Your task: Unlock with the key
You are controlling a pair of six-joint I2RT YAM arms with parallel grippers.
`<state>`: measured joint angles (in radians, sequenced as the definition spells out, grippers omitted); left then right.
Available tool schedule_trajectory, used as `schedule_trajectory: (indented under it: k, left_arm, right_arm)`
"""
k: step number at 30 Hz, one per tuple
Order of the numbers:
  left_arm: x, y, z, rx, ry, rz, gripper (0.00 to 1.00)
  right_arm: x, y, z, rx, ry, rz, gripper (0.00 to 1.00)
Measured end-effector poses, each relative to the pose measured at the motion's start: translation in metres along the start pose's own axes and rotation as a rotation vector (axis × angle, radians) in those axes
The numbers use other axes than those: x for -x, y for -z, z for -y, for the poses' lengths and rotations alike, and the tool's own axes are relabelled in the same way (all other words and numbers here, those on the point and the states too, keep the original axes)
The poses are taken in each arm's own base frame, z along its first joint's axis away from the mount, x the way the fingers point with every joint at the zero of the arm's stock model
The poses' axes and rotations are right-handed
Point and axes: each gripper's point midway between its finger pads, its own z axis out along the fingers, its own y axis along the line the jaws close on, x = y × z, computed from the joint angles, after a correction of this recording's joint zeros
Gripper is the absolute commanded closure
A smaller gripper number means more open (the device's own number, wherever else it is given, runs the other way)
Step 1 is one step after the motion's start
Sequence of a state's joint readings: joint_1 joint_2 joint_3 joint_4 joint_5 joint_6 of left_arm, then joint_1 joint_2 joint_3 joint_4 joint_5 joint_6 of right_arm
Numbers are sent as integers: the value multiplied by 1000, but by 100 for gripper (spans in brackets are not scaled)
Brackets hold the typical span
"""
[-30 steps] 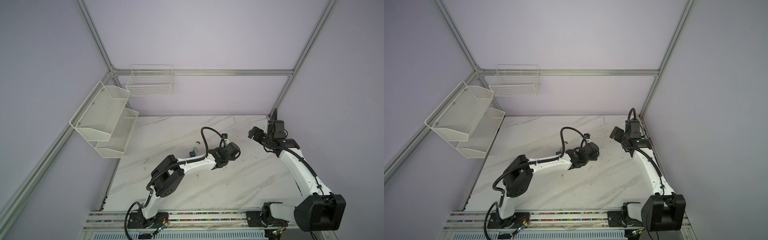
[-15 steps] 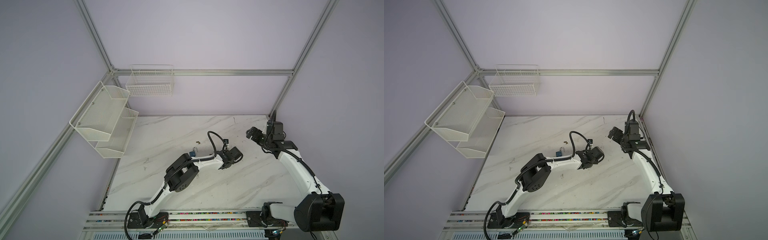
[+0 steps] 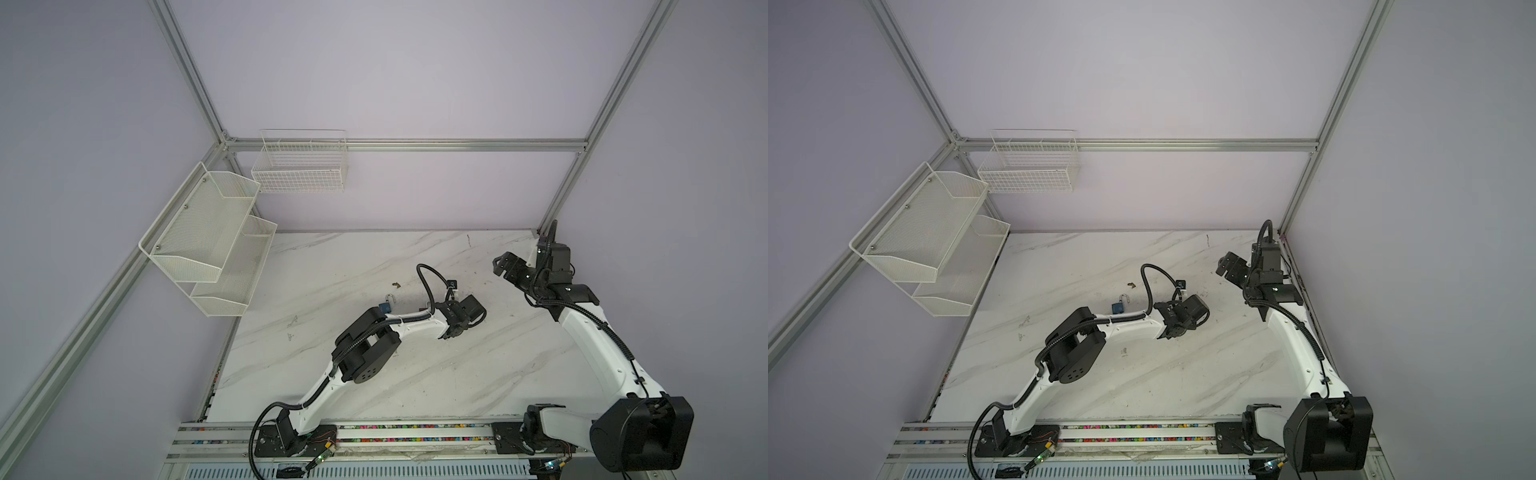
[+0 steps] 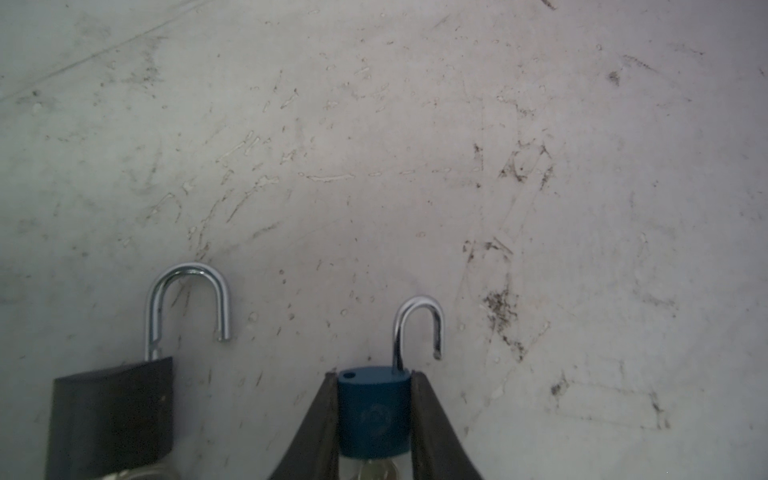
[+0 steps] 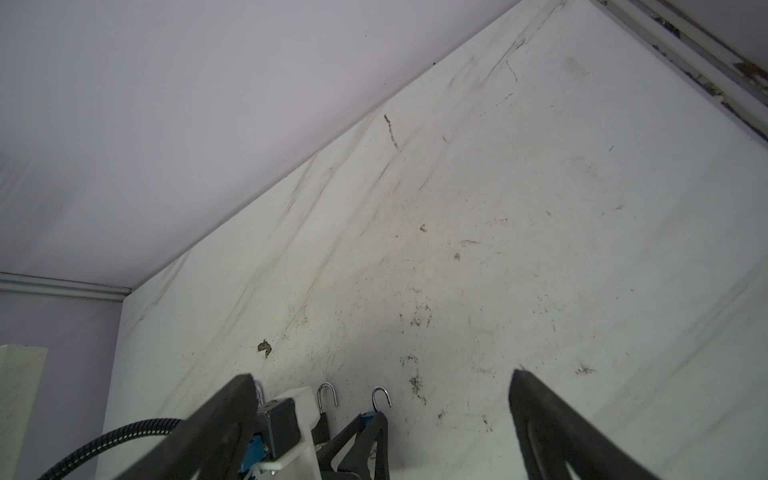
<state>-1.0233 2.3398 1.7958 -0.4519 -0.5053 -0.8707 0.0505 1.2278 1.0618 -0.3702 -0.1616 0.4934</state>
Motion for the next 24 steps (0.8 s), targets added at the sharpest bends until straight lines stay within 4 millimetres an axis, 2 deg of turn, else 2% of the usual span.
schedule_trajectory:
  k: [3, 8, 10, 13, 16, 17, 19, 20, 22, 24]
  left_arm:
    - [-1, 0, -1, 4, 5, -6, 65]
    - [4, 4, 1, -3, 11, 0, 54]
    - [10, 10, 2, -10, 12, 7, 49]
    - [35, 34, 5, -41, 27, 39, 39]
    - [81, 82, 6, -99, 60, 125, 20]
    - [102, 106, 2, -124, 81, 177, 15]
    - [135, 154, -18, -148, 117, 271, 7]
    - [150, 177, -34, -153, 132, 320, 2]
    - [172, 216, -74, -137, 168, 411, 0]
    - [186, 242, -132, -64, 203, 490, 0]
  right_arm:
    - [1, 3, -1, 5, 1, 7, 3]
    - [4, 8, -4, 14, 1, 21, 3]
    - [6, 9, -5, 17, -3, 27, 3]
    - [12, 13, -9, 26, -10, 42, 3]
    - [22, 20, -15, 42, -10, 83, 3]
    - [26, 23, -16, 43, -11, 103, 3]
    - [35, 28, -17, 45, -14, 158, 3]
    - [39, 31, -16, 46, -15, 192, 3]
    - [43, 32, -9, 27, -18, 247, 2]
    - [41, 26, 8, -21, -24, 301, 2]
